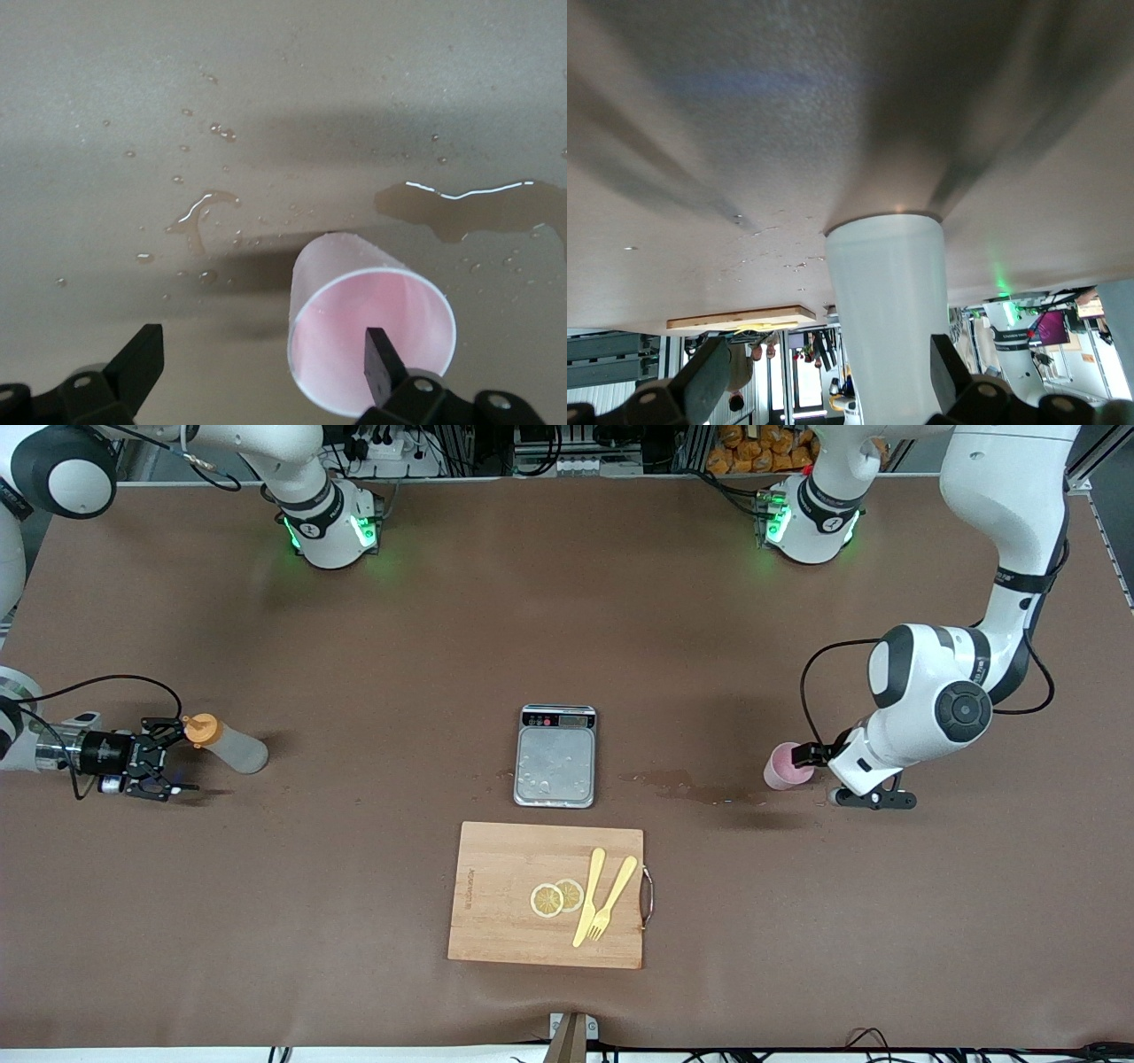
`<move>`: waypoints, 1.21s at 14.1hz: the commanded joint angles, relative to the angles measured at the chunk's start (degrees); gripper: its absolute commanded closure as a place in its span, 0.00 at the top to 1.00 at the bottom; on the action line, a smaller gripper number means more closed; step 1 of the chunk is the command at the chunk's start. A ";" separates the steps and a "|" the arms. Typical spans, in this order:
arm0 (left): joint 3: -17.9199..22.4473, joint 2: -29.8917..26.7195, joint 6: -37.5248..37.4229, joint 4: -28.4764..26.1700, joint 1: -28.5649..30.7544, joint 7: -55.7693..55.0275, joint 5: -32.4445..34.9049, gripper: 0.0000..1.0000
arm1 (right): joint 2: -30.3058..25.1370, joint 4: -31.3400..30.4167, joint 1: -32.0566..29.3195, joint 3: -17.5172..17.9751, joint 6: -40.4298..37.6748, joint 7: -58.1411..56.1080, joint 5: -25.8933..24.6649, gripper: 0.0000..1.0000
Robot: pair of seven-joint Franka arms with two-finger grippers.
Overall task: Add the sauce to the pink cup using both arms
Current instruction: 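Grasp the sauce bottle with the right gripper while the left gripper grasps the cup, then lift the sauce bottle with the right gripper while the left gripper lifts the cup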
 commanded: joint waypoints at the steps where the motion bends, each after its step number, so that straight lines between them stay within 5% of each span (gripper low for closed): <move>1: -0.45 0.60 2.03 -0.42 -0.27 -0.43 -1.56 1.00 | 0.50 0.16 0.13 1.00 -2.35 0.89 1.66 1.00; 4: -0.45 1.56 2.73 -0.42 -0.36 -0.52 -1.56 0.98 | 0.41 -0.63 1.10 1.00 -3.33 0.80 2.19 1.00; 5: -0.45 1.74 3.17 -0.42 -0.71 -0.52 -1.56 0.81 | 0.41 -0.90 1.45 1.00 -3.33 0.80 2.19 1.00; 7: -0.45 1.83 3.18 -0.51 -0.80 -0.34 -1.39 0.18 | 0.50 -1.07 2.15 1.00 -3.24 0.45 2.37 1.00; 8: -0.45 1.83 3.18 -0.51 -0.89 -0.25 -0.95 0.00 | 0.50 -1.42 2.33 0.92 -3.33 -0.07 2.80 1.00; 13: -0.45 1.83 3.18 -0.77 -1.77 0.63 -0.77 0.00 | 0.41 -3.62 2.50 0.92 -4.03 -3.76 2.72 1.00; 15: -0.45 1.39 3.09 -0.68 -1.68 0.80 -0.77 0.00 | 0.41 -3.62 2.85 0.92 -4.03 -4.03 2.81 0.71; 17: -0.45 -0.36 2.39 -0.42 -1.51 0.89 -0.60 0.00 | 0.41 -3.62 3.21 0.92 -3.95 -4.03 2.81 0.52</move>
